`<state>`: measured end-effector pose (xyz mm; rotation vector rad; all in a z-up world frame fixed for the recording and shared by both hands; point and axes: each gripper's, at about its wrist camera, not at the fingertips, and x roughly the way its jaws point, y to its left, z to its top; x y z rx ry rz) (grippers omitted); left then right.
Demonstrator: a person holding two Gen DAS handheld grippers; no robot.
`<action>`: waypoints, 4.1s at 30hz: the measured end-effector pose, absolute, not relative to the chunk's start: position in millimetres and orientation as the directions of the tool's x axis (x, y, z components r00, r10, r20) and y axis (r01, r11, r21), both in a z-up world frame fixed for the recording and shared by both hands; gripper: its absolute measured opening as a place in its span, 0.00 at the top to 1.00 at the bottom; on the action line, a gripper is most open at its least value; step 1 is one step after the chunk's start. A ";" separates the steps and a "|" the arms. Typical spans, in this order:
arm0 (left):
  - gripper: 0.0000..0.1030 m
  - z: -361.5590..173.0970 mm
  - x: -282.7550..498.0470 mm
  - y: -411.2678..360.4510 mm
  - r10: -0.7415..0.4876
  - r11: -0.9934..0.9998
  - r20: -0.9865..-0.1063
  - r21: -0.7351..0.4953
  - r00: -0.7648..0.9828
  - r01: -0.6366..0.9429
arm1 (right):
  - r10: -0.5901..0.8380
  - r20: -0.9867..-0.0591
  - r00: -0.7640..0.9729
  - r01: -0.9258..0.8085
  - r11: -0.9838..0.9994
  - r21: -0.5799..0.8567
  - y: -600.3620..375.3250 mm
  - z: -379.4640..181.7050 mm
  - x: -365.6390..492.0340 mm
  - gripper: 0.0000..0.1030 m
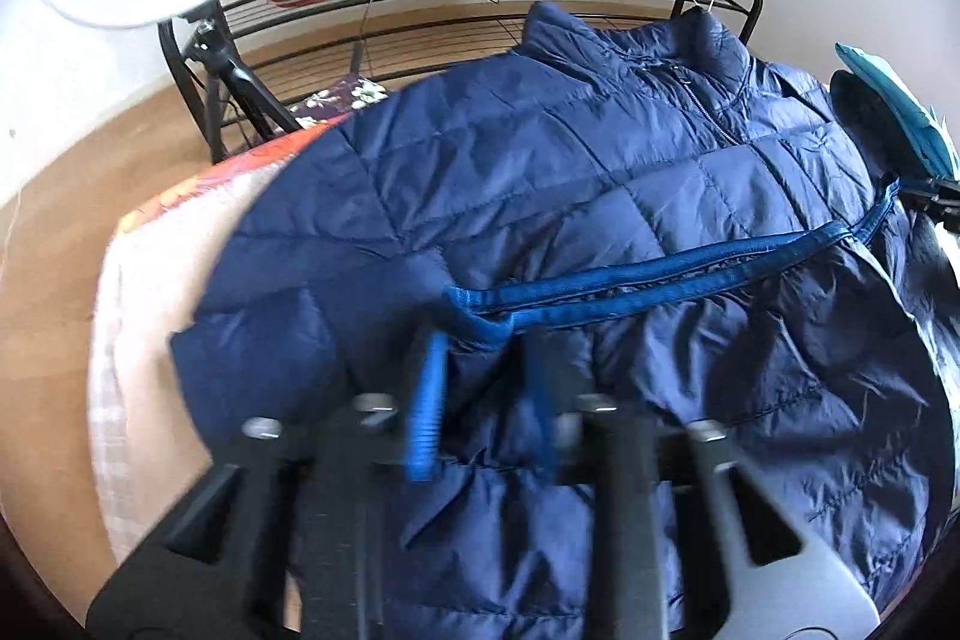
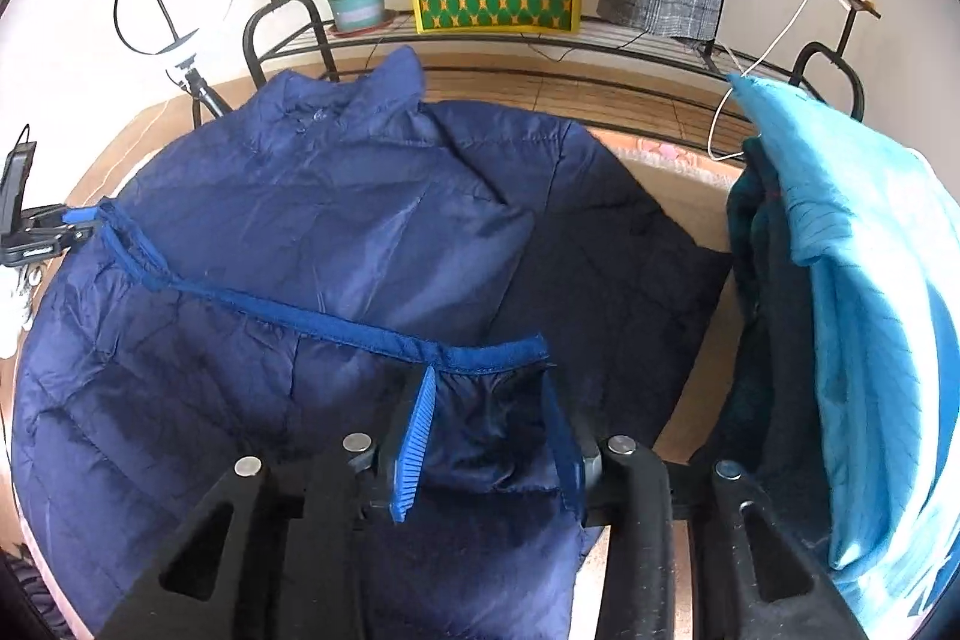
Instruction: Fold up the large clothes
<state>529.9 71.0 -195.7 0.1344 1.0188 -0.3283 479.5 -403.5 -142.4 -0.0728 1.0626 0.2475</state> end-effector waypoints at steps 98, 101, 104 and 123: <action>0.51 -191.0 430.4 -66.4 -0.268 0.918 -0.783 -0.031 0.562 0.395 | 0.195 -0.812 0.550 0.497 0.705 0.506 -447.2 -171.0 344.9 0.38; 0.51 -187.6 428.9 -64.5 -0.274 0.917 -0.782 -0.035 0.561 0.398 | 0.212 -0.783 0.584 0.493 0.674 0.550 -451.8 -170.1 349.7 0.60; 0.51 -177.7 423.9 -52.8 -0.294 0.924 -0.773 -0.079 0.562 0.375 | 0.226 -0.769 0.598 0.467 0.681 0.563 -449.4 -161.5 349.9 0.83; 0.51 -90.1 311.8 170.9 -0.250 0.931 -0.628 -0.366 0.737 0.005 | 0.130 -0.648 0.750 0.021 0.975 0.221 -300.7 -7.1 354.2 0.94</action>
